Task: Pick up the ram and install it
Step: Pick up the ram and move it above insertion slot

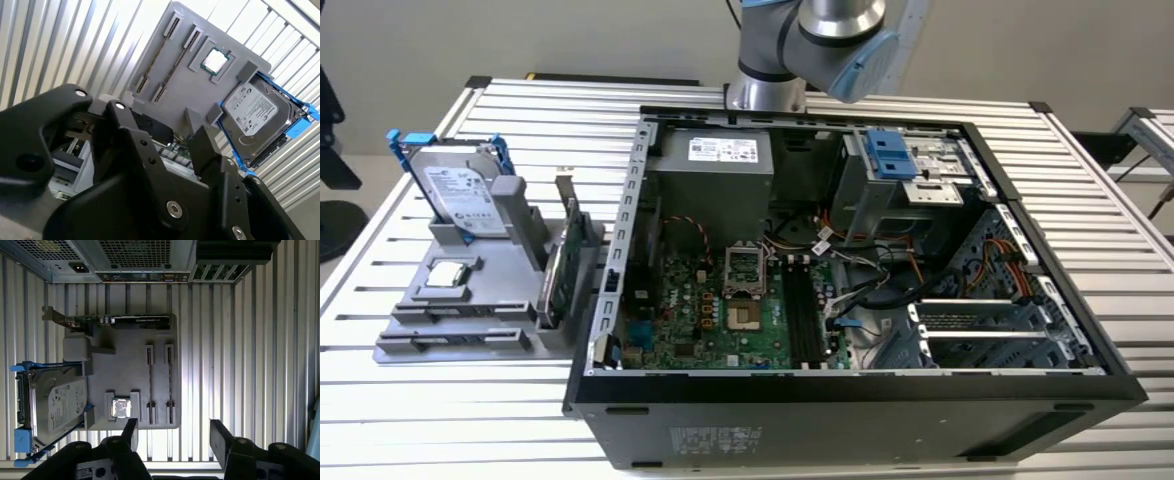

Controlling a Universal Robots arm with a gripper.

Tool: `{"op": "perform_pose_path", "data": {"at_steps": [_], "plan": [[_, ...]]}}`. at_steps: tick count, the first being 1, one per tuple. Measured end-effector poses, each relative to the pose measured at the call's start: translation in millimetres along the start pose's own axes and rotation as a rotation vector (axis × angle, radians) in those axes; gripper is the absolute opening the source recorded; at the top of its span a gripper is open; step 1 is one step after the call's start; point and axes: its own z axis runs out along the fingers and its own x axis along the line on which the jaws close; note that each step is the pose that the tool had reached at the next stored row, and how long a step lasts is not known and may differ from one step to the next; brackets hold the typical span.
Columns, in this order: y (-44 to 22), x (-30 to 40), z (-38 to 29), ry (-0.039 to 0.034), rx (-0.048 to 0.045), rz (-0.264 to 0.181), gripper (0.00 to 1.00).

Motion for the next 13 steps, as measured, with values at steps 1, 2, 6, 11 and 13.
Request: {"op": "perform_pose_path", "data": {"at_steps": [1,2,6,11,13], "plan": [[0.0,0.0,0.0,0.0000,0.0000,0.000,0.00],[0.0,0.0,0.0,0.0000,0.0000,0.000,0.00],[0.0,0.0,0.0,0.0000,0.0000,0.000,0.00],[0.0,0.1,0.0,0.0000,0.0000,0.000,1.00],[0.0,0.1,0.0,0.0000,0.0000,0.000,1.00]]}}
